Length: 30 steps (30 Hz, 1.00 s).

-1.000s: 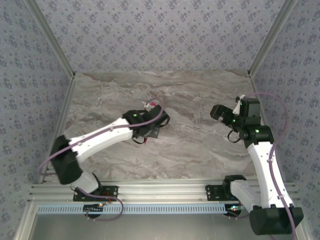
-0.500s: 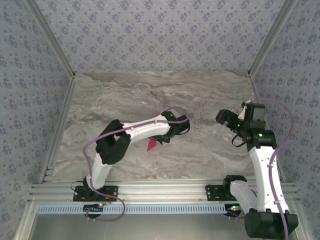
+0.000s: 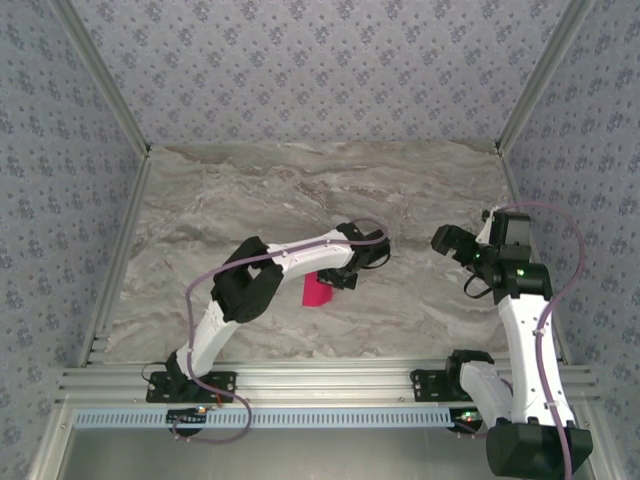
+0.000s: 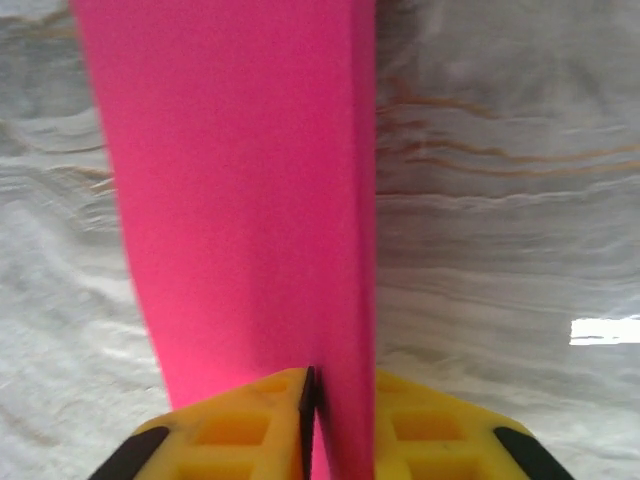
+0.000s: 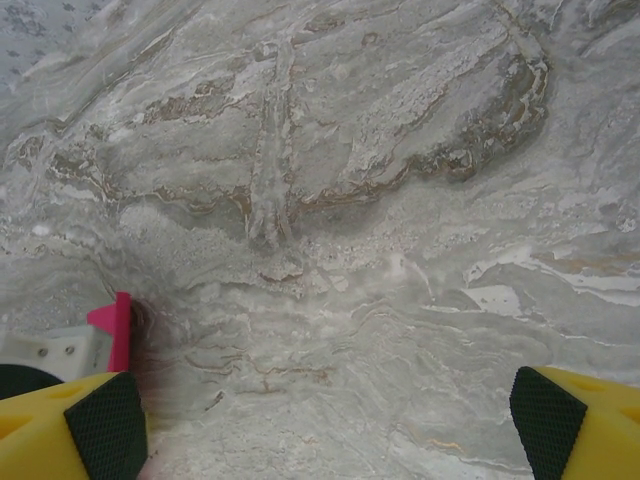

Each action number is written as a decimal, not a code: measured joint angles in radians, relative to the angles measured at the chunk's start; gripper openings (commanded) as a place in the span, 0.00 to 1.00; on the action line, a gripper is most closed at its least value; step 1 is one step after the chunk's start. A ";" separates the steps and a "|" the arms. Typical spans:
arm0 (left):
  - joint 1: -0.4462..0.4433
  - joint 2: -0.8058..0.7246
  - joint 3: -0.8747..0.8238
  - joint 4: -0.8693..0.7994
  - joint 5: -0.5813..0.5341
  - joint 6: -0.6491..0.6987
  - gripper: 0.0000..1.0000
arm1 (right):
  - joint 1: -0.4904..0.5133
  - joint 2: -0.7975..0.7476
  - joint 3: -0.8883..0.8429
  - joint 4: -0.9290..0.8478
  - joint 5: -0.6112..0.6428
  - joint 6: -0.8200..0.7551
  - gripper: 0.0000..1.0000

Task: Fold a paper plane with a square sheet of paper (fold left side to right side)
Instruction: Turn over the paper at the center of the table, then third fold the triangle at the center of the table.

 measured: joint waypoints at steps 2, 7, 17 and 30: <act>0.004 0.002 0.000 0.010 0.025 0.010 0.33 | 0.000 0.001 -0.003 0.000 -0.012 0.000 1.00; 0.033 -0.010 0.003 0.036 0.110 0.032 0.48 | -0.001 0.027 -0.009 0.005 -0.061 -0.004 1.00; 0.085 -0.228 -0.163 0.277 0.354 0.076 0.58 | 0.022 0.174 -0.055 0.058 -0.219 -0.015 0.99; 0.347 -0.604 -0.702 0.628 0.566 0.025 0.60 | 0.360 0.406 -0.065 0.252 -0.247 0.002 0.94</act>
